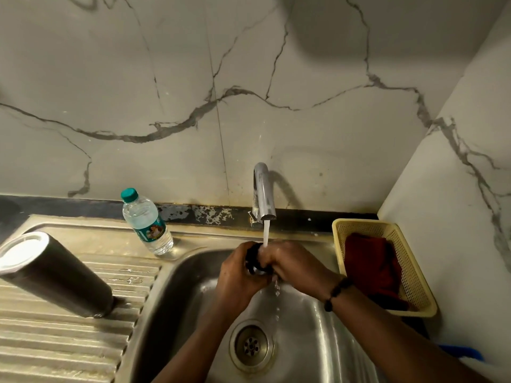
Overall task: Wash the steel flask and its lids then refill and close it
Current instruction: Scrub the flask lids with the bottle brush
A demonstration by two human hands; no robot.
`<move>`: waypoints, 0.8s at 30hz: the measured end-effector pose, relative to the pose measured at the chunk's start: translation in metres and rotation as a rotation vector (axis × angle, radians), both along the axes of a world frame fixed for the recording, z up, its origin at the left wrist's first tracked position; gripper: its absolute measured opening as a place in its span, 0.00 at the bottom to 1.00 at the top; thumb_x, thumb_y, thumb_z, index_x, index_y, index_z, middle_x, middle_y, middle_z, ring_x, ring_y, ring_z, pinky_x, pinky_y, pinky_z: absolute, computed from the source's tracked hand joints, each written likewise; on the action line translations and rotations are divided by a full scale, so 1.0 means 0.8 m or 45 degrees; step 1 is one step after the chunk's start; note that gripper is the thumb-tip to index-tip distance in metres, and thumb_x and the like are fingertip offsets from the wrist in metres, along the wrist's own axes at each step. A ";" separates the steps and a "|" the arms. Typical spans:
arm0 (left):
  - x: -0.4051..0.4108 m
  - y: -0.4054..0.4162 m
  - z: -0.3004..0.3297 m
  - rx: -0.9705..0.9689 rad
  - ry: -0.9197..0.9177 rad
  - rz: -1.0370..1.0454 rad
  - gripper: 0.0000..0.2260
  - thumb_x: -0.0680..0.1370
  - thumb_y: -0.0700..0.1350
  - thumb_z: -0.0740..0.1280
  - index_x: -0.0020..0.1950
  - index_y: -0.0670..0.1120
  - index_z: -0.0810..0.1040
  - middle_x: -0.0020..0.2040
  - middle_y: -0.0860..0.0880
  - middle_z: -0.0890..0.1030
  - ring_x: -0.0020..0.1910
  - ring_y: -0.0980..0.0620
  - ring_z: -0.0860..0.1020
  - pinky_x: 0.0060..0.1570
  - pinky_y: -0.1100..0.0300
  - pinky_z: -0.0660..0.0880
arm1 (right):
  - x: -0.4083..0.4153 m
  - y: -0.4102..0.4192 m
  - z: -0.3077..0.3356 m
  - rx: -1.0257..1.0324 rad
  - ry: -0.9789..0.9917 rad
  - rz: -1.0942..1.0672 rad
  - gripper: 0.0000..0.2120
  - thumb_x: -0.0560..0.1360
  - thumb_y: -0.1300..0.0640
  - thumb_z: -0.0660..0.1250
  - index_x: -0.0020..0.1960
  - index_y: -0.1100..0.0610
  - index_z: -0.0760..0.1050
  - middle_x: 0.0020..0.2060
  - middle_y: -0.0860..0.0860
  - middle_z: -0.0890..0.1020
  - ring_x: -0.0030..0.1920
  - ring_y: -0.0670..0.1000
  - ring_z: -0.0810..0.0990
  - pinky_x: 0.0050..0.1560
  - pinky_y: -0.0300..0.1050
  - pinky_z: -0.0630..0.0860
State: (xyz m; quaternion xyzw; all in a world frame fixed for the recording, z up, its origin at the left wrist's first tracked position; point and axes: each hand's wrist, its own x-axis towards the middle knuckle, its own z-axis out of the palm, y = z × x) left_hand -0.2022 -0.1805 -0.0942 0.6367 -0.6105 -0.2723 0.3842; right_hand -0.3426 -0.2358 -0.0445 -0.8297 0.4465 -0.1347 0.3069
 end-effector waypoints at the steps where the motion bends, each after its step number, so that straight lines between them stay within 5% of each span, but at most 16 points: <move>1: 0.001 -0.001 -0.001 0.009 0.004 0.016 0.29 0.66 0.46 0.82 0.63 0.54 0.73 0.51 0.63 0.76 0.50 0.66 0.76 0.47 0.80 0.70 | -0.003 0.002 -0.004 -0.015 -0.194 -0.126 0.08 0.78 0.63 0.66 0.51 0.56 0.82 0.50 0.51 0.83 0.51 0.47 0.81 0.53 0.40 0.79; 4: 0.003 0.000 -0.005 0.046 -0.002 0.018 0.30 0.67 0.49 0.81 0.65 0.54 0.72 0.55 0.62 0.76 0.51 0.67 0.75 0.47 0.81 0.69 | -0.004 0.003 -0.012 0.435 -0.628 -0.564 0.09 0.75 0.66 0.68 0.52 0.56 0.82 0.48 0.49 0.84 0.47 0.46 0.82 0.45 0.38 0.80; 7: 0.006 0.004 -0.010 0.015 0.027 0.074 0.30 0.67 0.46 0.81 0.65 0.51 0.73 0.57 0.57 0.78 0.53 0.62 0.77 0.48 0.79 0.70 | 0.013 0.007 -0.005 0.803 -0.926 -0.577 0.06 0.77 0.67 0.67 0.53 0.62 0.80 0.41 0.54 0.84 0.38 0.47 0.82 0.41 0.40 0.80; 13: 0.016 0.006 -0.008 -0.005 0.084 0.109 0.28 0.68 0.46 0.81 0.64 0.54 0.73 0.55 0.57 0.80 0.53 0.64 0.78 0.49 0.74 0.73 | 0.022 0.000 0.003 0.657 -0.732 -0.401 0.05 0.80 0.63 0.65 0.50 0.61 0.80 0.37 0.54 0.83 0.32 0.48 0.81 0.33 0.38 0.76; 16: 0.022 0.006 -0.011 0.010 0.035 0.129 0.29 0.66 0.49 0.81 0.63 0.56 0.73 0.58 0.55 0.79 0.55 0.60 0.78 0.51 0.68 0.76 | 0.017 -0.010 -0.001 0.331 -0.366 -0.294 0.05 0.79 0.62 0.66 0.50 0.58 0.81 0.40 0.52 0.84 0.38 0.45 0.82 0.38 0.32 0.74; 19: 0.023 0.007 -0.011 0.105 -0.234 0.067 0.34 0.67 0.53 0.79 0.71 0.54 0.71 0.65 0.53 0.74 0.64 0.53 0.72 0.60 0.62 0.70 | 0.013 -0.016 -0.004 0.151 -0.232 -0.198 0.08 0.78 0.62 0.67 0.54 0.56 0.82 0.49 0.50 0.84 0.51 0.46 0.81 0.50 0.31 0.74; 22: 0.018 0.007 -0.003 0.190 -0.656 -0.077 0.36 0.72 0.56 0.74 0.77 0.55 0.64 0.71 0.50 0.66 0.70 0.49 0.65 0.65 0.61 0.67 | 0.016 -0.032 -0.007 0.021 -0.207 -0.324 0.11 0.79 0.64 0.64 0.59 0.58 0.79 0.54 0.53 0.81 0.54 0.50 0.80 0.57 0.44 0.78; 24: 0.015 0.007 0.002 0.271 -0.721 -0.094 0.36 0.73 0.56 0.74 0.77 0.55 0.63 0.71 0.49 0.64 0.70 0.50 0.64 0.66 0.59 0.70 | 0.020 -0.045 -0.012 -0.089 -0.106 -0.314 0.12 0.79 0.66 0.61 0.61 0.64 0.78 0.58 0.58 0.79 0.58 0.57 0.78 0.61 0.48 0.75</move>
